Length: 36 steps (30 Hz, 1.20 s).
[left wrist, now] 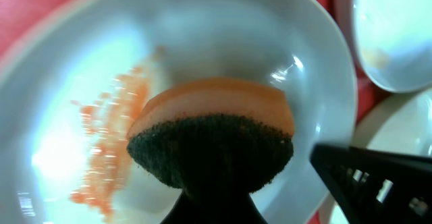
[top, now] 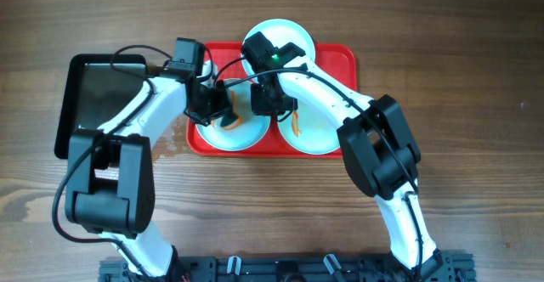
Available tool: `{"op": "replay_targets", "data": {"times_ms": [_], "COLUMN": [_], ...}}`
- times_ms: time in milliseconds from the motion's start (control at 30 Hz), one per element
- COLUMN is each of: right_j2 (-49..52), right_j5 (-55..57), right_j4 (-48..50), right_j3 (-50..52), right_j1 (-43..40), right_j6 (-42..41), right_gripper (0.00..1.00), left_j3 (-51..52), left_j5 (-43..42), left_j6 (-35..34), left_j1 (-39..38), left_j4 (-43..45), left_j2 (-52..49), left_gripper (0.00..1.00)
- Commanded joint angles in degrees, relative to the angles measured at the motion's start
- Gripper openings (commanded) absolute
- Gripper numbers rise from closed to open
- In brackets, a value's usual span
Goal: Clean dirty plates on tray and stack at the side
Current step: 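Scrub the lower-left plate with the sponge in circles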
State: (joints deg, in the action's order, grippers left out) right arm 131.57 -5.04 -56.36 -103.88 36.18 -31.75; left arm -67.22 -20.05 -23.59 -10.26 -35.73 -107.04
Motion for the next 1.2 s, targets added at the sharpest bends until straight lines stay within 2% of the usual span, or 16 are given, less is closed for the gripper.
{"op": "replay_targets", "data": {"times_ms": [0,133,500,633,800,867,967,1000,1167], "right_j2": [1.0,1.0,1.0,1.0,1.0,1.0,1.0,1.0,1.0], "right_j5": [3.1,3.1,3.2,3.1,3.2,3.2,3.1,3.1,2.7], "right_j4": [-0.2,-0.2,-0.5,-0.8,-0.6,-0.5,-0.2,-0.3,-0.3], "right_j3": [0.0,0.0,0.0,0.0,0.0,0.0,0.0,0.0,0.0], "right_j1": [-0.5,-0.5,-0.5,-0.5,-0.5,-0.5,-0.5,-0.5,-0.5], "right_j6": [-1.4,-1.4,-1.3,-1.3,-1.3,-1.3,-1.4,-1.4,-1.4], "right_gripper": [0.04,0.04,0.04,0.04,0.04,0.04,0.04,0.04,0.04], "left_j3": [0.3,0.3,3.8,4.4,1.8,-0.2,-1.4,-1.4,-1.4], "left_j5": [1.9,4.7,26.6,36.9,35.5,30.8,16.1,13.8,11.2], "left_j6": [0.7,0.9,0.9,0.9,0.9,0.9,0.9,0.5,-0.8], "left_j1": [-3.7,-6.8,-5.6,-5.6,-5.8,-6.2,-7.7,-8.1,-9.4], "left_j4": [0.5,1.4,2.6,3.0,0.7,-1.0,0.0,0.2,0.6], "left_j2": [-1.2,-2.4,-2.6,-2.6,-1.0,0.9,5.2,5.2,1.0], "left_gripper": [0.04,0.04,0.04,0.04,0.04,0.04,0.04,0.04,0.04]}}
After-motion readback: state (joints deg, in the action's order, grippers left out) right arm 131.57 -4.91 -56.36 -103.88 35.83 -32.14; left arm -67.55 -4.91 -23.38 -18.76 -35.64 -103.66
